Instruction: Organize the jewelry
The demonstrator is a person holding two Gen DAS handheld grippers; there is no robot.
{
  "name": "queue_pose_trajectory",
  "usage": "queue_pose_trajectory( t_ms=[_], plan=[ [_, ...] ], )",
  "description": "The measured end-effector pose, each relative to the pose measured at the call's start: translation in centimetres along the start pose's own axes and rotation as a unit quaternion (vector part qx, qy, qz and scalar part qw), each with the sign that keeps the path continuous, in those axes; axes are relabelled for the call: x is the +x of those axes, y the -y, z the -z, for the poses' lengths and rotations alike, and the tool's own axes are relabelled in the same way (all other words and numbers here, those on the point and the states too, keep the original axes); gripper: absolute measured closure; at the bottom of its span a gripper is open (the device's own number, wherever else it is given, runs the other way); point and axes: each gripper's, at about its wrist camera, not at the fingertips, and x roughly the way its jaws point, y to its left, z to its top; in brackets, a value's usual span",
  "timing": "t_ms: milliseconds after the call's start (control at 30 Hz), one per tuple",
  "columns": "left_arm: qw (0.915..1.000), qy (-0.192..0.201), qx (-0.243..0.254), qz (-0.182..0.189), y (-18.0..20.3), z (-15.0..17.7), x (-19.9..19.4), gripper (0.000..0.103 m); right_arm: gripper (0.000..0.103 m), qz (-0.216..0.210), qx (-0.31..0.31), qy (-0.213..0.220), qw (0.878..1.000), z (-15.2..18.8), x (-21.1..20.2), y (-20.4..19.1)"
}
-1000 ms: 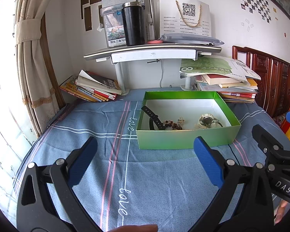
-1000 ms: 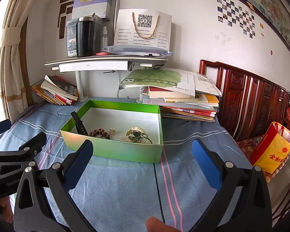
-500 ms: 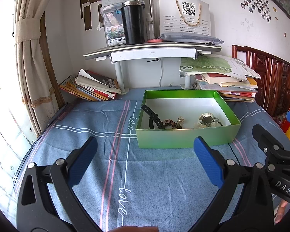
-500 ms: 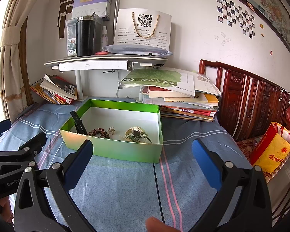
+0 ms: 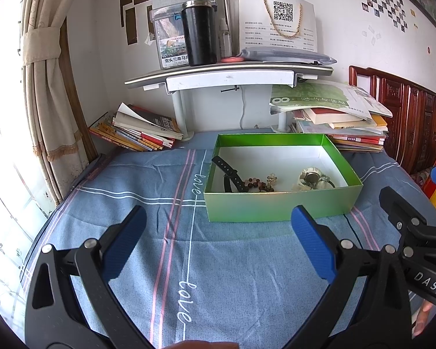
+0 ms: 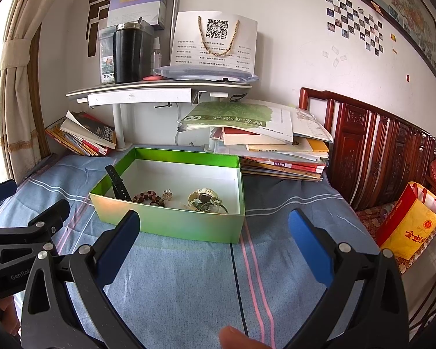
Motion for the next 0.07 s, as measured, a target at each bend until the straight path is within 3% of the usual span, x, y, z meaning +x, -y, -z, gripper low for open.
queue_pose_trajectory(
  t_ms=[67],
  plan=[
    [1.0000,-0.004,-0.001,0.003,-0.11,0.08,0.26,0.004,0.003,-0.004,0.001,-0.004,1.000,0.14,0.17,0.16]
  ],
)
